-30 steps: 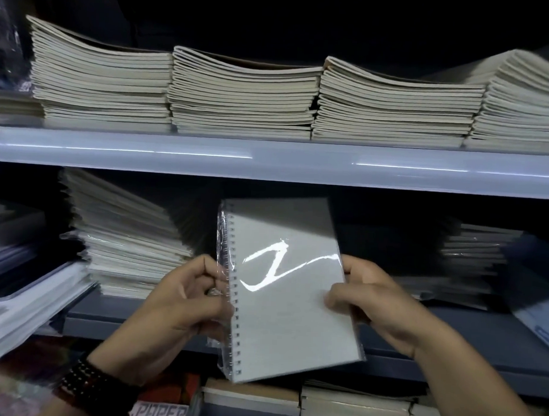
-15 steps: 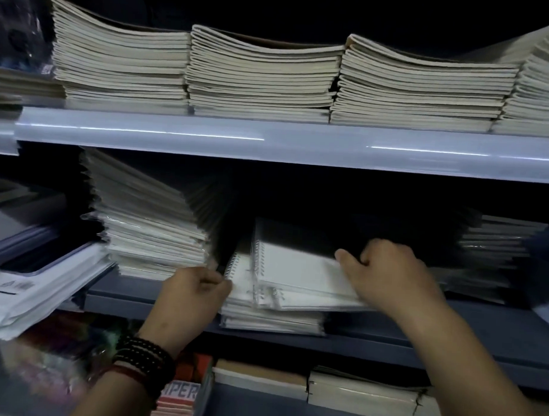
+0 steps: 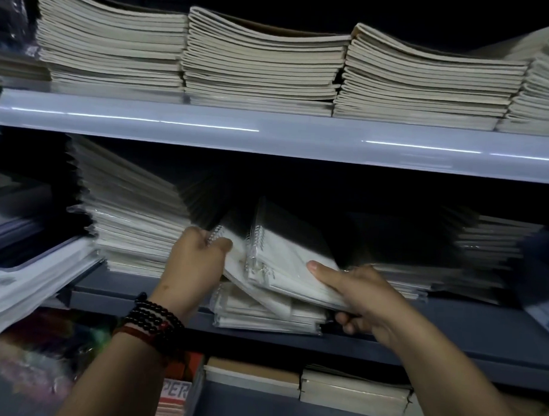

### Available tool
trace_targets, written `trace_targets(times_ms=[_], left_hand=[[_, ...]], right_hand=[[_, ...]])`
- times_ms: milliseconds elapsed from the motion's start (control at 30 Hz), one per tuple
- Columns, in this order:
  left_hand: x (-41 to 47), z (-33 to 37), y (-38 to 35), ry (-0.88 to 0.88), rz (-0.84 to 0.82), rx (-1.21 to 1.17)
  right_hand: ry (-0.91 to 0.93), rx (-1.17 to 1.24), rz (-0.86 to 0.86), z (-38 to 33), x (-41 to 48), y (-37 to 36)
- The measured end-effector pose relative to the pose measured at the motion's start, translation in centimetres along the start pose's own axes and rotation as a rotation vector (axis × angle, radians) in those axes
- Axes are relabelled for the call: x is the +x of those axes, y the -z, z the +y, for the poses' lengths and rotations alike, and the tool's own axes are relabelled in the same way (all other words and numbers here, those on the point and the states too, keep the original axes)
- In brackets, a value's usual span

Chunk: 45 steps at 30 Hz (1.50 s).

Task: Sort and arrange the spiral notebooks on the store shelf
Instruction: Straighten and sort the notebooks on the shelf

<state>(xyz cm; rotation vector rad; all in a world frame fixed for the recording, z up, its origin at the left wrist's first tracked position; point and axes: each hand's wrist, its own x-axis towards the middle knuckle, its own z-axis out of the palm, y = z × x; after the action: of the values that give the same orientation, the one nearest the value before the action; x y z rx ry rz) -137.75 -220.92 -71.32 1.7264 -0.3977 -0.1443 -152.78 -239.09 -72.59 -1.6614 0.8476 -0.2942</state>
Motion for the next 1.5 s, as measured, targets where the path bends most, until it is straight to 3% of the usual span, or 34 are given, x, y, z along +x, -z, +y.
trace_targets(times_ms=[167, 267, 367, 433, 500, 567, 600, 667, 833, 933, 1000, 1133, 1233, 1300, 1367, 1500], left_hand=[[-1.3, 1.0, 4.1, -0.193, 0.217, 0.128], [-2.5, 1.8, 6.3, -0.295, 0.305, 0.048], [-2.8, 2.2, 7.0, -0.206, 0.266, -0.347], [-3.0, 2.3, 6.8, -0.120, 0.136, -0.645], [-3.3, 1.7, 6.4, -0.045, 0.000, -0.775], [-3.8, 0.9, 5.9, 0.029, -0.151, -0.789], [-4.1, 0.6, 5.5, 0.061, -0.227, -0.758], [-4.7, 0.2, 4.9, 0.100, -0.340, -0.648], [-5.3, 0.1, 4.0, 0.058, -0.377, -0.538], [-5.0, 0.6, 3.5, 0.058, -0.300, -0.545], [-4.5, 0.8, 3.2, 0.004, -0.207, -0.512], [-3.0, -0.9, 3.4, -0.118, 0.030, -0.092], [-2.4, -2.9, 3.4, -0.133, -0.026, 0.307], [-2.4, -3.9, 2.8, -0.123, -0.076, 0.463], [-2.3, -4.7, 2.0, -0.092, -0.097, 0.424], [-1.9, -4.7, 1.5, -0.040, -0.083, 0.302]], right_hand=[[0.015, -0.078, -0.002, 0.5, 0.1, -0.4], [0.043, -0.192, 0.029, 0.3, -0.4, -0.8], [0.103, -0.543, 0.131, -0.6, -1.4, -0.9], [0.310, -0.793, 0.375, -1.0, -1.5, -1.2], [0.595, -0.564, 0.465, -2.1, -2.4, -2.3], [0.608, -0.027, 0.227, -3.4, -3.2, -3.6], [0.542, 0.159, 0.087, -3.8, -3.6, -4.2], [0.466, 0.297, -0.008, -3.8, -3.6, -4.8], [0.484, 0.285, 0.054, -3.6, -3.1, -4.0], [0.479, 0.360, 0.064, -3.8, -3.0, -3.7], [0.439, 0.396, 0.172, -3.8, -1.8, -2.9], [0.287, 0.131, 0.277, -2.5, 1.3, -1.6], [0.282, -0.231, 0.221, -2.0, 2.1, -1.3], [0.348, -0.543, 0.285, -2.5, 1.7, -0.7], [0.374, -0.709, 0.327, -2.8, 1.5, -0.3], [0.222, -0.718, 0.222, -2.5, 1.6, 0.4]])
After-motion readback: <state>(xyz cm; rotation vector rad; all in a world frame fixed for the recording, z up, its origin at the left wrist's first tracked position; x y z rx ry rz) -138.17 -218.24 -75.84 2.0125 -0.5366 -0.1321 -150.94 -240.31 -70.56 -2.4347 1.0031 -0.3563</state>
